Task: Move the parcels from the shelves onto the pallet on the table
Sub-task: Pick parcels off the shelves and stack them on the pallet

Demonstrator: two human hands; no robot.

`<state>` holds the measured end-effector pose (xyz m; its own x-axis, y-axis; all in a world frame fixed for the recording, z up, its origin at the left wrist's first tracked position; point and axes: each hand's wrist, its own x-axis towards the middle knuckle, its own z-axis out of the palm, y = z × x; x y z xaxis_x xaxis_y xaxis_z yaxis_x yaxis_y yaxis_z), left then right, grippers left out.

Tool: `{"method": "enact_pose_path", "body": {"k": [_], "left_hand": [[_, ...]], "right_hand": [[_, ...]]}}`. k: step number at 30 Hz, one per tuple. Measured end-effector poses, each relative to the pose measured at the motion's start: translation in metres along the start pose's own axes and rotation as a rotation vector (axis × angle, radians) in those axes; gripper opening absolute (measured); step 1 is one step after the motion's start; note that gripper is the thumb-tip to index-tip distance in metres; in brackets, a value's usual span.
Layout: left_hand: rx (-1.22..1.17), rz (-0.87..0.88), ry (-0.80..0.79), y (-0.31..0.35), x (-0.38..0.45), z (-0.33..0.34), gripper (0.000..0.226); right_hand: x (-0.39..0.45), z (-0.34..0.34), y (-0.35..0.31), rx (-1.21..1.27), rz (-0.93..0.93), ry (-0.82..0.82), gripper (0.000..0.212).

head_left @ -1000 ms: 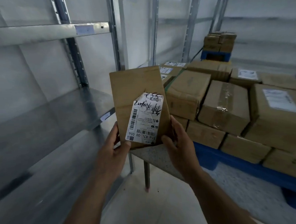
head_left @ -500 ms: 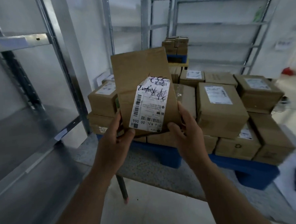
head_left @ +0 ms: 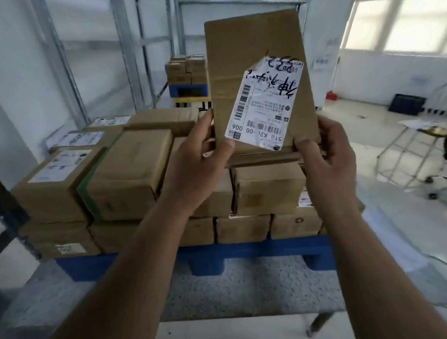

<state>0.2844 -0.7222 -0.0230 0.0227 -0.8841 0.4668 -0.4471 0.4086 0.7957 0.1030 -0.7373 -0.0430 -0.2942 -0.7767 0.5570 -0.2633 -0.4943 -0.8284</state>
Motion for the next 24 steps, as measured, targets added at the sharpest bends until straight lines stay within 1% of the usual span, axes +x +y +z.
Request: {"method": "enact_pose_path", "body": {"k": [3,6,8,11,14,16,21,24], "left_hand": [[-0.042,0.030,-0.071,0.006,0.019,0.038,0.039],[-0.069,0.034,-0.135,0.016,0.034,0.083,0.051],[-0.050,0.046,-0.164,0.024,0.040,0.108,0.051],[-0.001,0.037,-0.188,0.035,0.047,0.150,0.046],[0.051,0.019,-0.220,0.035,0.050,0.187,0.050],[0.074,-0.050,-0.248,0.034,0.047,0.210,0.050],[0.119,-0.253,-0.228,0.017,0.033,0.247,0.067],[0.131,-0.363,-0.173,0.006,0.030,0.260,0.065]], "right_hand": [[0.017,-0.033,0.013,-0.040,-0.001,0.057,0.033],[0.036,-0.069,0.032,-0.056,0.020,0.109,0.035],[0.047,-0.089,0.044,-0.051,0.040,0.131,0.033],[0.067,-0.124,0.068,-0.058,0.074,0.125,0.029],[0.082,-0.152,0.095,-0.055,0.126,0.081,0.033],[0.086,-0.168,0.116,-0.043,0.162,0.039,0.037],[0.085,-0.186,0.161,-0.075,0.228,-0.105,0.040],[0.084,-0.185,0.185,-0.082,0.257,-0.178,0.054]]}}
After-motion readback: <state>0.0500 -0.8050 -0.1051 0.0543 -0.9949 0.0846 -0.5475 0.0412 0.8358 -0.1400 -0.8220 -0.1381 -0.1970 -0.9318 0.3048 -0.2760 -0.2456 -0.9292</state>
